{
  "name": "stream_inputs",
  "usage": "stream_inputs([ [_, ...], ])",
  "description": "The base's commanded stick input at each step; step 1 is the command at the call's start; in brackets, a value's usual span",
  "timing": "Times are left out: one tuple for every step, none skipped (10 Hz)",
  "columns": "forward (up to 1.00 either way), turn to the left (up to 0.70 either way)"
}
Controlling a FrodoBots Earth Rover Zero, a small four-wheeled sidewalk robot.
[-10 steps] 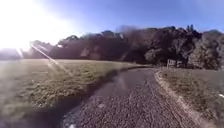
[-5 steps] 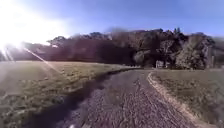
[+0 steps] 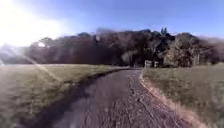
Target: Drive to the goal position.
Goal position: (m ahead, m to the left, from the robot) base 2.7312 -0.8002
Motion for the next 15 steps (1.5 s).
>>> stream_inputs([
  [0.85, -0.30],
  [0.85, -0.34],
  [0.85, -0.34],
  [0.85, -0.34],
  [0.85, -0.34],
  [0.85, -0.34],
  [0.85, -0.33],
  [0.85, -0.32],
  [0.85, -0.02],
  [0.85, -0.02],
  [0.85, -0.02],
  [0.85, -0.02],
  [0.83, -0.32],
  [0.83, -0.33],
  [0.85, 0.00],
])
